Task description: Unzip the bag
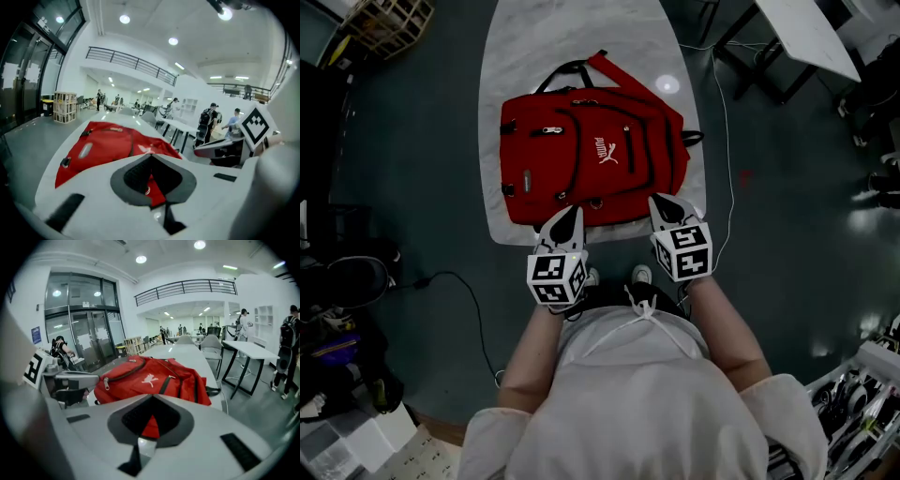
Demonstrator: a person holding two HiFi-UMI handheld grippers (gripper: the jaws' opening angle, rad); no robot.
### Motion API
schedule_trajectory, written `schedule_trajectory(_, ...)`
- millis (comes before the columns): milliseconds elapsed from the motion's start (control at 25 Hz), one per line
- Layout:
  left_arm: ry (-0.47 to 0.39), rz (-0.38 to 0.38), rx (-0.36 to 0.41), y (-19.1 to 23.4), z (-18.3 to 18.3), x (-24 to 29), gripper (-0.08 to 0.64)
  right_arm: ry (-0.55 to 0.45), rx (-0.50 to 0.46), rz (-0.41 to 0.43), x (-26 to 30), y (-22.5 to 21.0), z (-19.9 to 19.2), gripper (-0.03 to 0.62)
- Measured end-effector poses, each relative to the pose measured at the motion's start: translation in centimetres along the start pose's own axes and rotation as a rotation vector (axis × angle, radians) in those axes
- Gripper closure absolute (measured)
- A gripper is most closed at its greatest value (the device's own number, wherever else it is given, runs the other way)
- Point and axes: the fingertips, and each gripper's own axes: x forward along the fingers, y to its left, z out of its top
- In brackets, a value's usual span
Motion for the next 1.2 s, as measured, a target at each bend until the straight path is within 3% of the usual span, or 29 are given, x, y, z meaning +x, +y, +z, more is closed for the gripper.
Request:
schedule_trajectory(240, -0.229, -0.116, 0.076, -3.9, 10.4, -2.9, 0.540, -0.183, -0.021, -0.012, -3.3, 2.0, 6.4, 0.566)
schedule_trajectory(400, -0.322, -0.174, 0.081, -5.6, 15.1, -5.3, 0.540, -0.288, -0.048, -0.011, -5.9, 3.4, 10.2, 0.566)
schedule_trajectory(560, -0.427, -0.203, 0.147, -6.9, 19.3, -7.0, 0.540, -0.393, -0.081, -0.010, -8.1, 4.4, 14.0, 0.566)
schedule_trajectory(800, -0.492, -0.228, 0.210, -9.4, 21.1, -8.7, 0.540, -0.455, -0.120, -0.010, -10.9, 5.4, 15.6, 0.566)
schedule_trajectory(1200, -0.459, -0.239, 0.222, -10.3, 20.0, -9.2, 0.539, -0.434, -0.122, -0.009, -11.6, 6.1, 14.5, 0.567)
